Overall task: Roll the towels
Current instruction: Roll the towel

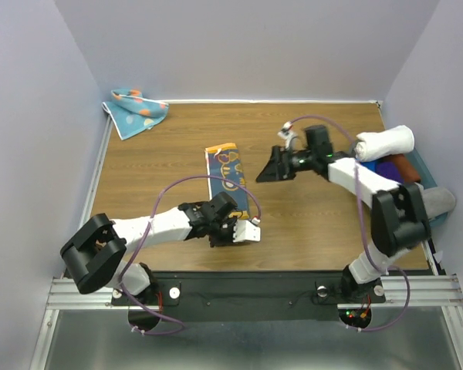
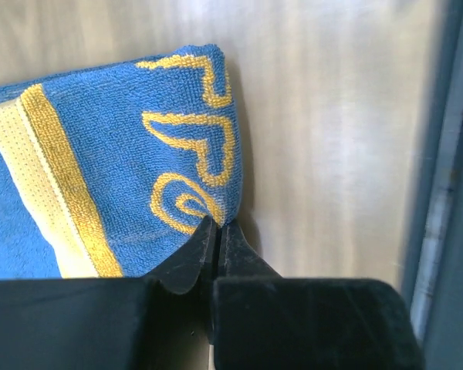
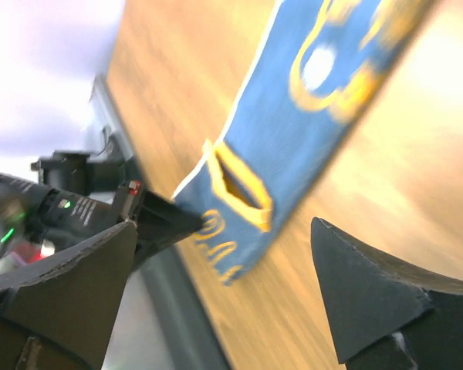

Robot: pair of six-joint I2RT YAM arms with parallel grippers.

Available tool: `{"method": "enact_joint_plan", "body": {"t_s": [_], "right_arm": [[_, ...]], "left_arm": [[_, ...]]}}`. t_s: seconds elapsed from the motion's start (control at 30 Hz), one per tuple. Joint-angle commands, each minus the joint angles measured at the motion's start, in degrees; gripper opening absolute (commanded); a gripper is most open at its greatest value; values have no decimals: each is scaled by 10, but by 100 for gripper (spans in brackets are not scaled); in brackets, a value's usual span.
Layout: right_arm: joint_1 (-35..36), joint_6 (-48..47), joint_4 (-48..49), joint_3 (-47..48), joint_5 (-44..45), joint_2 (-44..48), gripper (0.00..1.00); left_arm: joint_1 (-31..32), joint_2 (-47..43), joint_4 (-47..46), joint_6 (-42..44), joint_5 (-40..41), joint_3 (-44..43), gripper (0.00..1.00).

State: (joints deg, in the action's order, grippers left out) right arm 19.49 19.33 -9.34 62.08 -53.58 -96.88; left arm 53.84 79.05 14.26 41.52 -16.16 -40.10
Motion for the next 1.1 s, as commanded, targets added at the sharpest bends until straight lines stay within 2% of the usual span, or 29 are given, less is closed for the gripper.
{"method": "enact_joint_plan", "body": {"t_s": [0.0,0.1,0.17,0.2,0.23,0.3,0.4,0.47,0.57,0.73,0.83,0.87,1.07], "right_arm": [[-37,-127,-87,11,25,113,100],[-38,-226,-135,-4,72,186,100],[-37,-256,-154,-13,80,216,100],[-38,-293,-205,-14,79,235,100],[-38,-312,-223,-14,80,241,100],[-34,-358,-271,-6,79,251,100],[-10,-484,-383,23,104,255,97],[-1,-510,-435,31,120,267,94],[7,-537,-459,37,128,288,89],[60,-528,-445,26,182,277,84],[138,-486,-373,10,243,251,80],[158,-481,-328,0,288,243,80],[295,-457,-165,-31,412,176,80]], "left_arm": [[-20,13,96,0,-105,-41,0],[-51,47,130,15,-143,-87,0],[-72,76,172,25,-170,-119,0],[-89,135,210,35,-213,-154,0],[-100,136,228,43,-228,-173,0],[-118,192,258,52,-252,-205,0],[-159,261,320,80,-308,-280,0],[-184,315,376,114,-349,-309,0],[-211,390,437,153,-378,-362,0],[-239,471,495,188,-399,-428,0],[-244,494,495,176,-396,-447,0],[-244,506,496,172,-391,-453,0],[-247,524,496,156,-379,-478,0]]}}
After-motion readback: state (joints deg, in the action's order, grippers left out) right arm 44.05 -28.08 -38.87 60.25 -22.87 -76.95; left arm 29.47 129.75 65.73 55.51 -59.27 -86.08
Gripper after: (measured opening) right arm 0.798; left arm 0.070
